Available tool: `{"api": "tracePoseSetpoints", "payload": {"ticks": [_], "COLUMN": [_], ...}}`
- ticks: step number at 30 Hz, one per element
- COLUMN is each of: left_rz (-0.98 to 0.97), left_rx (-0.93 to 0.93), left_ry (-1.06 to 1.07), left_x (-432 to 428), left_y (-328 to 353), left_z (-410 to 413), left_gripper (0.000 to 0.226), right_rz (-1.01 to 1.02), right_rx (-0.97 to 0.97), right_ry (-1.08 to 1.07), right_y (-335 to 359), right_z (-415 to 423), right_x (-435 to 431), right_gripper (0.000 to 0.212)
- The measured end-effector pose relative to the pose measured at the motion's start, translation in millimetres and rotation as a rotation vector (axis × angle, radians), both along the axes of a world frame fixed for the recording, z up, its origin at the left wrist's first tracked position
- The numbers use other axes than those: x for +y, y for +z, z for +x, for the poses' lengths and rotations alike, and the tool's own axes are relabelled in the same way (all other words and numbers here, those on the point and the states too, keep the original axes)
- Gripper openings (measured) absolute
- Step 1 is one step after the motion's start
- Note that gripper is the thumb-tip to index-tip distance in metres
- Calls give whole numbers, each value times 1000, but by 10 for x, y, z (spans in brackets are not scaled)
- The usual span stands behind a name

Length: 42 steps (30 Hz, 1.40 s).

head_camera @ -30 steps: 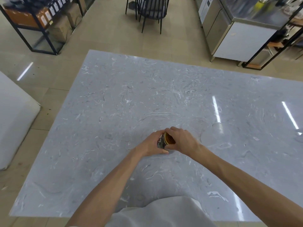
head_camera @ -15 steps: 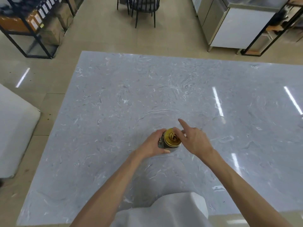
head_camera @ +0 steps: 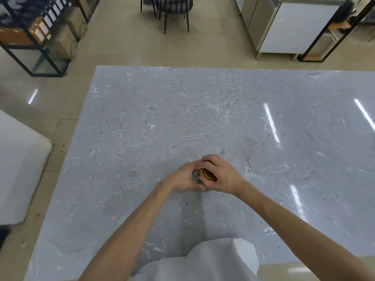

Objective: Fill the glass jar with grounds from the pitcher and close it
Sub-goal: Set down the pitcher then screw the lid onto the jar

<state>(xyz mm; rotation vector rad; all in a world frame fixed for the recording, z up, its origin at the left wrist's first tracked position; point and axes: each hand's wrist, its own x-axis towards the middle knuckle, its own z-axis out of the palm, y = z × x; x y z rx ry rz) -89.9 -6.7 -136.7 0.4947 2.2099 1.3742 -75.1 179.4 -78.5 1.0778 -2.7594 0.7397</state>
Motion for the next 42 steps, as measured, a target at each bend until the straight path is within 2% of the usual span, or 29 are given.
{"api": "tracePoseSetpoints", "payload": {"ticks": [5,8,12,14,16,19,21,25,28,32,34,37,42], "left_rz": [96,15,-95,-173,-171,-199,-215,-142,-140,-207,-261,-341,-300], "left_rx": [121,171,197,237,223,253,261,244,221,196,212,264,257], "left_ry": [272,371,389,285,139,-45,-86,52,137,254,318,435,698], "left_x": [185,317,365,280,167,29,36,139,175,236,275,334,486], "left_y": [-126,-192,-262,-275,-270,-285,-273,-284,-251,-186,-186,-187,-84], "left_z": [283,303,331,291,179,-10,-75,28,94,230,295,436,736], "left_gripper": [40,31,28,23,27,43,49,48,46,30,24,42,45], "right_rz": [-146,-213,-250,-220,-148,-10,16,-97,-129,-120,-109,-84,-100], "right_rx": [193,244,278,243,221,236,221,261,292,283,292,304,181], "right_ry": [-301,-449,-541,-547,-363,136,223,52,-168,-396,-449,-478,-486], "right_y": [-286,-346,-369,-367,-373,-323,-255,-288,-348,-340,-335,-337,-317], "right_z": [98,127,155,155,161,37,-86,-60,74,150,150,138,163], "right_x": [-241,-345,-447,-467,-345,-15,75,-23,-143,-331,-391,-451,-517], "right_gripper": [17,11,11,11,15,24,24,14,13,8,9,8,5]}}
